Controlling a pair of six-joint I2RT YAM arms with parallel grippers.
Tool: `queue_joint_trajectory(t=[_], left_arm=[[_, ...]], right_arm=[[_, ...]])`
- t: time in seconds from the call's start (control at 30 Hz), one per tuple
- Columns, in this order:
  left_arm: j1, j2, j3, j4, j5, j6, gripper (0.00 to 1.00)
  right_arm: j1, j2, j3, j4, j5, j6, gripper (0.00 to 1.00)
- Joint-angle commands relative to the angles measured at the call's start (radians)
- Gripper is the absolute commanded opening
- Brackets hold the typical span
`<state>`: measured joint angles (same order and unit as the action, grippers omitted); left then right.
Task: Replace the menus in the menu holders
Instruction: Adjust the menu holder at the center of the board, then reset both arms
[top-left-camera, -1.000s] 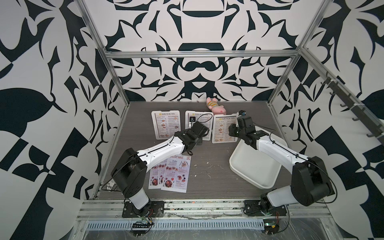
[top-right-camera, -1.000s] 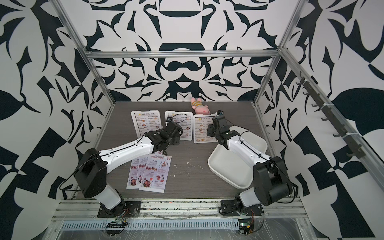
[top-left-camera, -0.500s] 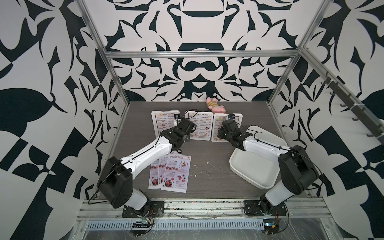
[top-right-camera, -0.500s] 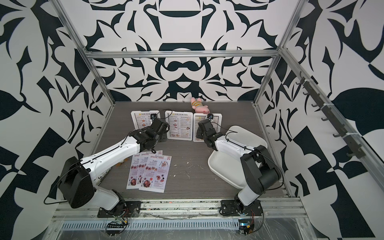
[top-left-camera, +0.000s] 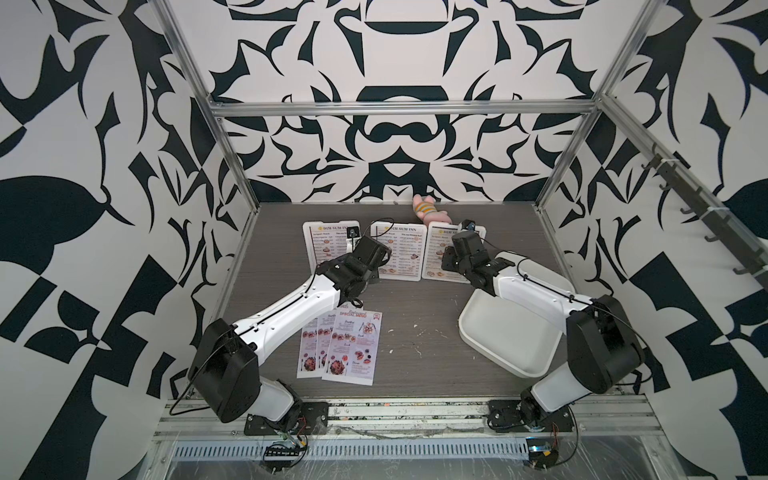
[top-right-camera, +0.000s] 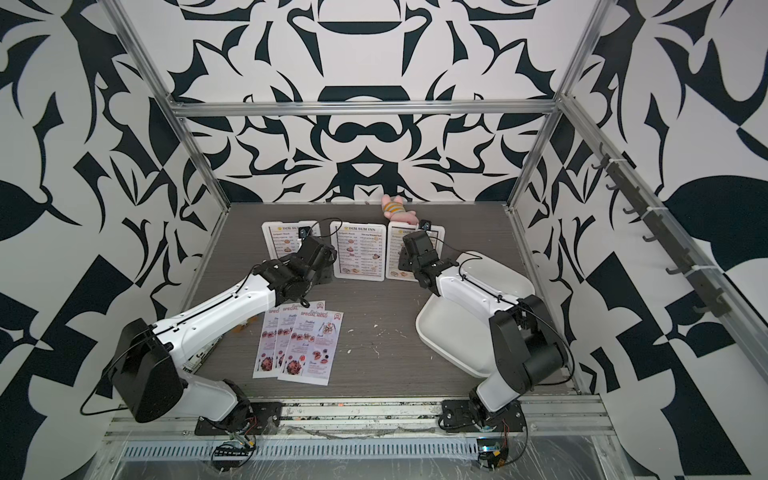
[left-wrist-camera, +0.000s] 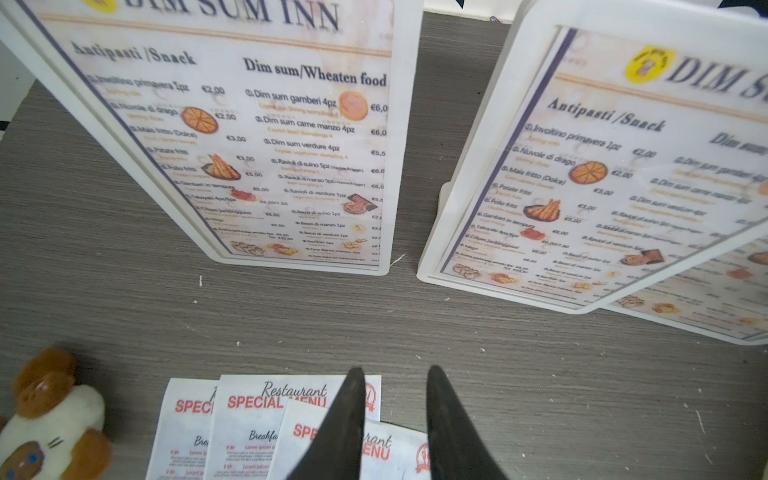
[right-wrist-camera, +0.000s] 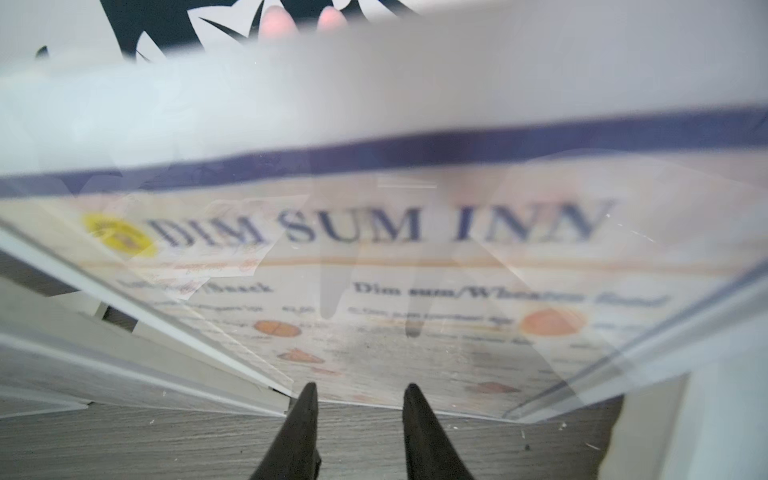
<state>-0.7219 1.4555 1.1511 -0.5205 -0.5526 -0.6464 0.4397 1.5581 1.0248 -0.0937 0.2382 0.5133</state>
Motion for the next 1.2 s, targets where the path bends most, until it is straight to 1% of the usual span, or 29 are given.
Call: queue_joint_trajectory(t=[0.0, 0.07, 0.1, 0.23, 0.33, 0.4, 0.43, 0.5, 0.53, 0.57, 0.6, 0.63, 0.67, 0.7, 0.73, 0.8, 0.83, 0.87, 0.9, 0.93, 0.97, 1.0, 1.07, 1.13, 1.17], left_arm=[[0.004, -0.014, 0.008, -0.025, 0.015, 0.011, 0.29], [0.004, -0.017, 0.013, -0.029, 0.017, 0.011, 0.28], [0.004, -0.020, 0.013, -0.030, 0.019, 0.011, 0.29], [0.004, -0.031, 0.019, -0.039, 0.006, 0.024, 0.29], [0.010, -0.040, 0.023, -0.046, -0.019, 0.054, 0.31], [0.032, -0.044, 0.026, -0.049, -0.016, 0.079, 0.36], [0.047, -0.045, 0.029, -0.047, -0.008, 0.096, 0.42], [0.092, -0.054, 0.040, -0.063, -0.004, 0.133, 0.65], [0.113, -0.062, 0.044, -0.070, -0.013, 0.156, 0.74], [0.130, -0.071, 0.045, -0.075, -0.031, 0.172, 0.83], [0.155, -0.086, 0.040, -0.081, -0.064, 0.182, 1.00], [0.188, -0.104, 0.024, -0.078, -0.086, 0.194, 0.99], [0.228, -0.122, -0.003, -0.062, -0.106, 0.204, 0.99], [0.290, -0.144, -0.050, -0.023, -0.119, 0.218, 0.99], [0.373, -0.162, -0.098, 0.021, -0.114, 0.218, 0.99], [0.529, -0.173, -0.195, 0.136, -0.063, 0.223, 0.99], [0.589, -0.174, -0.254, 0.216, -0.056, 0.234, 0.99], [0.615, -0.173, -0.317, 0.304, -0.084, 0.255, 0.99], [0.628, -0.174, -0.396, 0.446, -0.139, 0.304, 0.99], [0.628, -0.173, -0.461, 0.564, -0.167, 0.374, 1.00], [0.627, -0.160, -0.499, 0.630, -0.161, 0.409, 0.99], [0.628, -0.138, -0.524, 0.666, -0.167, 0.415, 0.99], [0.628, -0.110, -0.574, 0.774, -0.145, 0.455, 0.98], [0.634, -0.084, -0.663, 0.966, -0.075, 0.488, 0.99], [0.642, -0.063, -0.697, 1.090, -0.022, 0.515, 0.99]], right_arm=[[-0.056, -0.024, 0.006, -0.018, -0.026, -0.063, 0.33], [-0.079, -0.012, 0.012, -0.005, -0.035, -0.085, 0.33], [-0.091, -0.005, 0.016, 0.002, -0.083, -0.093, 0.33], [-0.102, -0.004, 0.038, 0.002, -0.107, -0.119, 0.35], [-0.102, -0.049, 0.041, -0.039, -0.118, -0.125, 0.36], [-0.101, -0.097, 0.028, -0.077, -0.119, -0.129, 0.40], [-0.102, -0.118, 0.017, -0.098, -0.116, -0.132, 0.46], [-0.103, -0.177, -0.026, -0.131, -0.099, -0.147, 0.64], [-0.105, -0.209, -0.058, -0.131, -0.066, -0.165, 0.80], [-0.107, -0.235, -0.085, -0.132, -0.012, -0.182, 0.88], [-0.109, -0.266, -0.113, -0.133, 0.027, -0.203, 0.95], [-0.114, -0.297, -0.142, -0.122, 0.040, -0.226, 0.99], [-0.125, -0.322, -0.167, -0.108, 0.045, -0.243, 0.99], [-0.146, -0.353, -0.208, -0.069, 0.051, -0.268, 0.99], [-0.170, -0.377, -0.269, -0.001, 0.052, -0.311, 0.99], [-0.208, -0.403, -0.382, 0.149, 0.057, -0.406, 0.99], [-0.214, -0.409, -0.451, 0.237, 0.084, -0.457, 0.99], [-0.214, -0.413, -0.496, 0.324, 0.110, -0.492, 0.99], [-0.217, -0.412, -0.553, 0.409, 0.126, -0.514, 0.99], [-0.226, -0.407, -0.603, 0.482, 0.126, -0.509, 0.99], [-0.241, -0.401, -0.631, 0.531, 0.104, -0.504, 0.99], [-0.248, -0.387, -0.666, 0.598, 0.095, -0.504, 0.99], [-0.256, -0.327, -0.728, 0.780, 0.100, -0.504, 0.99], [-0.260, -0.242, -0.732, 0.882, 0.086, -0.517, 0.99], [-0.260, -0.221, -0.719, 0.885, 0.076, -0.524, 0.99]])
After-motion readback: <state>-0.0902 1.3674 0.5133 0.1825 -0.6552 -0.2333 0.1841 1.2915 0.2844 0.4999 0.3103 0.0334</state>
